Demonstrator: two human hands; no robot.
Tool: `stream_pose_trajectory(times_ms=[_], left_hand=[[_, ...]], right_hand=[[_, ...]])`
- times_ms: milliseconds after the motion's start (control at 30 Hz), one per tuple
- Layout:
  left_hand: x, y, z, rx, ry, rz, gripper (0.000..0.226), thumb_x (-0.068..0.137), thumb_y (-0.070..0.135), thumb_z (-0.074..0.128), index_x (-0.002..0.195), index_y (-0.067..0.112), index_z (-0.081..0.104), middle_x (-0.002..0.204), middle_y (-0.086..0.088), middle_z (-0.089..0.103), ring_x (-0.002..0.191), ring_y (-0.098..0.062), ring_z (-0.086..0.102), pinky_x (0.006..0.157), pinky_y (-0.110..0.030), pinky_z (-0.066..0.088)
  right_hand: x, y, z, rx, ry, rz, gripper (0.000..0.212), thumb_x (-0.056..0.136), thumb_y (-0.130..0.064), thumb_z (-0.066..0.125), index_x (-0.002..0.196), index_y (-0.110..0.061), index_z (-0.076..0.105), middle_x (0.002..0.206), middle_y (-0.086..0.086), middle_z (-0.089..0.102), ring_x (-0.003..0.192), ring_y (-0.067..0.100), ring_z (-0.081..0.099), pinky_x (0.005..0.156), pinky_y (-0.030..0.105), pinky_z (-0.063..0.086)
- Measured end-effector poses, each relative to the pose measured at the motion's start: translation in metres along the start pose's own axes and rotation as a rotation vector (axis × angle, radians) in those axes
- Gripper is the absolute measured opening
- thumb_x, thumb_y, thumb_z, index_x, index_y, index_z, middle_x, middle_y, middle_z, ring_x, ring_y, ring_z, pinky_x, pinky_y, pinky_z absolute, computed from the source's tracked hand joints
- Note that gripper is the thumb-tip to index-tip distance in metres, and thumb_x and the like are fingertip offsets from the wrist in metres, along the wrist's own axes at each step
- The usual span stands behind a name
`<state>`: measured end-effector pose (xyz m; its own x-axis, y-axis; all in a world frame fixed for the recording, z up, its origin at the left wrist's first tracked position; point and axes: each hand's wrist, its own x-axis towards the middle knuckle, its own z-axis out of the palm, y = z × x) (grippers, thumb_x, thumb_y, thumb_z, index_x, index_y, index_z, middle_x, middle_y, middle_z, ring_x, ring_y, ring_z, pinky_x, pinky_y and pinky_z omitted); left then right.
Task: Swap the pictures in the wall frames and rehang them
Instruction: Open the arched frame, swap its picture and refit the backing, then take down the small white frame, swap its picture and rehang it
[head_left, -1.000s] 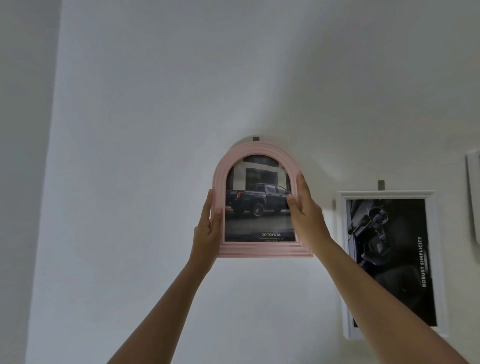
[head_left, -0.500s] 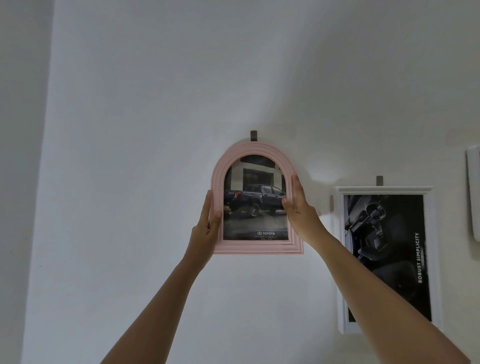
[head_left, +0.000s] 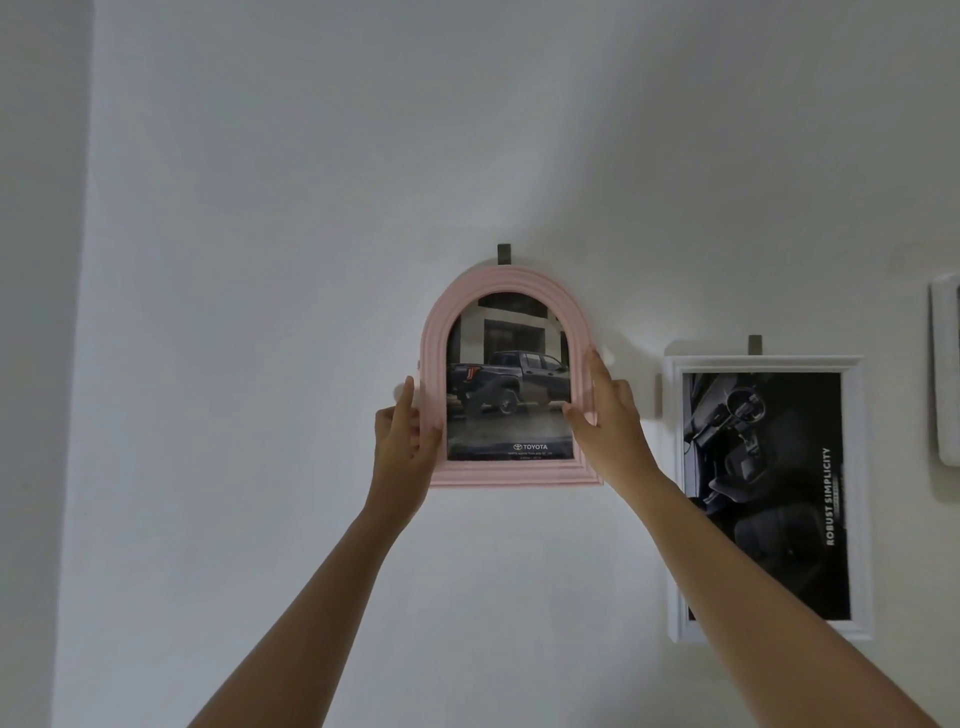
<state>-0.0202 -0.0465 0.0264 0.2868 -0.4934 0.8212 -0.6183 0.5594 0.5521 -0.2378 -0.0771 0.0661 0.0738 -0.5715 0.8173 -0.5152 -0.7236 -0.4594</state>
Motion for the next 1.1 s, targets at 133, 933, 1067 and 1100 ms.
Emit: stream_pose_trajectory(times_ms=[133,933,1067,1100], left_hand=[[-0.003,0.000,0.002,0.001,0.014,0.015,0.052,0.099,0.031,0.035,0.147,0.024,0.017,0.118,0.004,0.033,0.103,-0.010,0.042,0.089,-0.023,0.042],[0.003,0.053,0.024,0.062,0.269,0.192,0.042,0.097,0.022,0.042,0.139,0.016,0.036,0.135,-0.006,0.036,0.121,-0.013,0.035,0.086,-0.004,0.028],[0.012,0.108,0.074,0.067,0.234,0.302,0.042,0.095,0.024,0.042,0.136,0.012,0.041,0.135,-0.007,0.042,0.117,-0.006,0.035,0.097,-0.011,0.026],[0.012,0.124,0.092,0.081,0.217,0.323,0.044,0.093,0.026,0.041,0.135,0.012,0.042,0.134,-0.007,0.044,0.118,-0.008,0.036,0.099,-0.018,0.028]], right_hand=[[-0.005,0.004,0.002,-0.014,0.041,-0.030,0.070,0.092,-0.018,0.054,0.147,-0.028,0.012,0.103,0.002,0.036,0.088,0.017,0.047,0.082,0.021,0.036],[-0.005,0.020,-0.046,-0.043,0.187,-0.098,0.050,0.093,-0.021,0.052,0.140,-0.021,0.035,0.131,0.006,0.039,0.121,0.020,0.043,0.098,0.038,0.044],[0.004,0.040,-0.118,-0.138,0.206,-0.140,0.042,0.094,-0.023,0.049,0.135,-0.017,0.043,0.133,0.004,0.042,0.122,0.017,0.043,0.097,0.020,0.032],[0.006,0.049,-0.139,-0.175,0.199,-0.143,0.041,0.094,-0.023,0.048,0.135,-0.017,0.044,0.133,0.004,0.042,0.122,0.016,0.043,0.096,0.019,0.030]])
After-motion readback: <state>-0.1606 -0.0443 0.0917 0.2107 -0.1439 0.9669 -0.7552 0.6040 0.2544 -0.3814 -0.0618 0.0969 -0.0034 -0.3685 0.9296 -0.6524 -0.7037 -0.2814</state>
